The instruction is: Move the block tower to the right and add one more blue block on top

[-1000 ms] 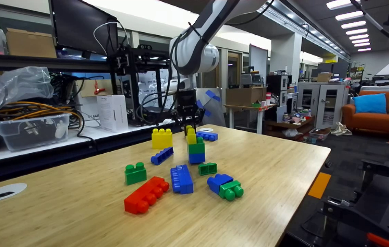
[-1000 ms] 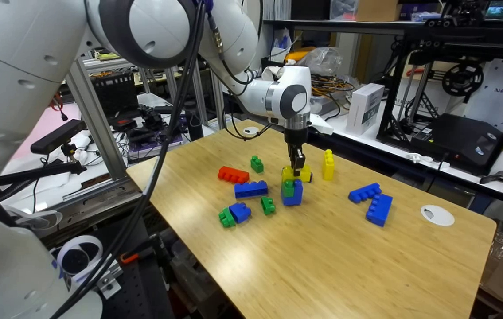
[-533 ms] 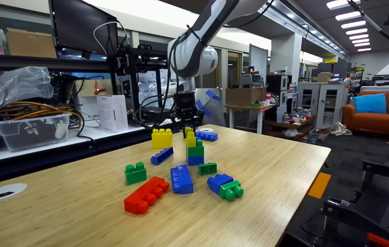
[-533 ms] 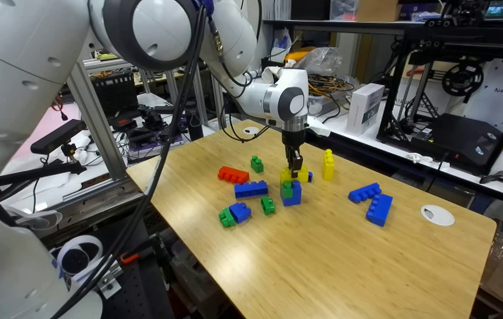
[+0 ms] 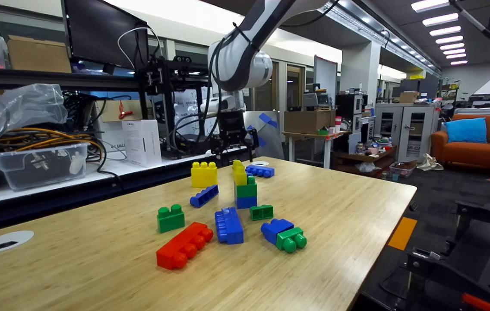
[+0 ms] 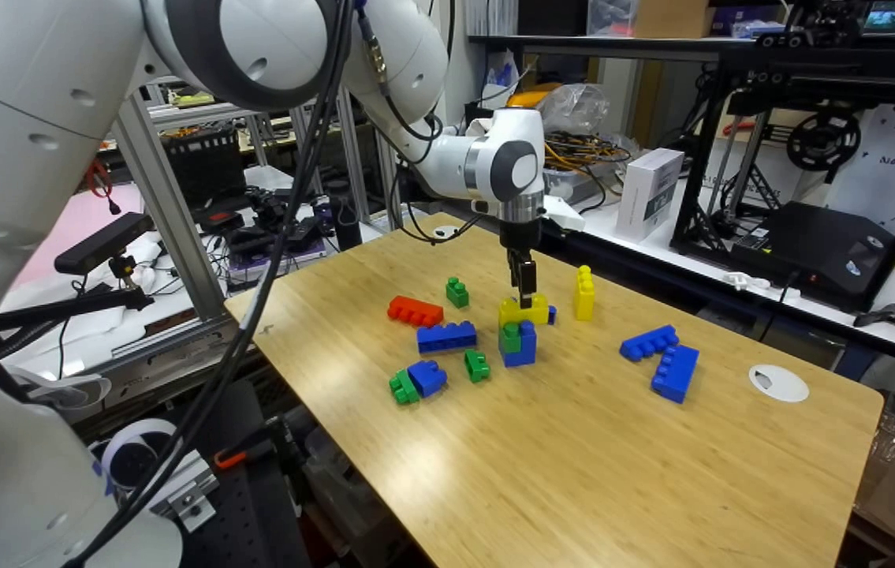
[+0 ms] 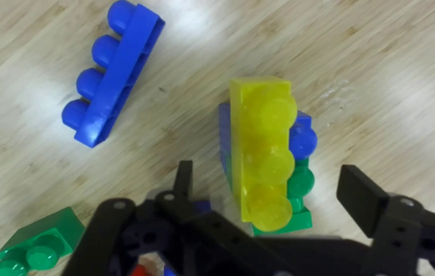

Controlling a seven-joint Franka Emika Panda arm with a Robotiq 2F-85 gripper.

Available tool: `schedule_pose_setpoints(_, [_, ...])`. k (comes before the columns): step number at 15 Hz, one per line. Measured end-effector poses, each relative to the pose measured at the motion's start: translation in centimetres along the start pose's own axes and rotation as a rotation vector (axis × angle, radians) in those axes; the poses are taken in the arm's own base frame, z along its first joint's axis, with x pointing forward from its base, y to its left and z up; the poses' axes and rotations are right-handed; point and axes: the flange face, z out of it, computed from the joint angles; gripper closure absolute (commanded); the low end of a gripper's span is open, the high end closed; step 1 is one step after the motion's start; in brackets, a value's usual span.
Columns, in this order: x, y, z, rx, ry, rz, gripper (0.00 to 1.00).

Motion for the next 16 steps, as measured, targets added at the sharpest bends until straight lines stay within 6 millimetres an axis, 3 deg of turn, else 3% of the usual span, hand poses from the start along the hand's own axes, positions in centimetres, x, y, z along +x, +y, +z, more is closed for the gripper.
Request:
schedule_pose_setpoints(4, [2.0,-0.2,-5.2,0.018,-0.015,0.136,0.0])
schedule_pose_setpoints(9, [7.9,-1.4,-10.7,0.044,0.032,0.415,0.0])
schedule_pose_setpoints(13, [12.3,-2.1,-11.6,0.058,0.088,0.645,0.0])
schedule_pose_setpoints(16, [14.0,-2.4,-11.5,0.073,0.119,0.818,0.0])
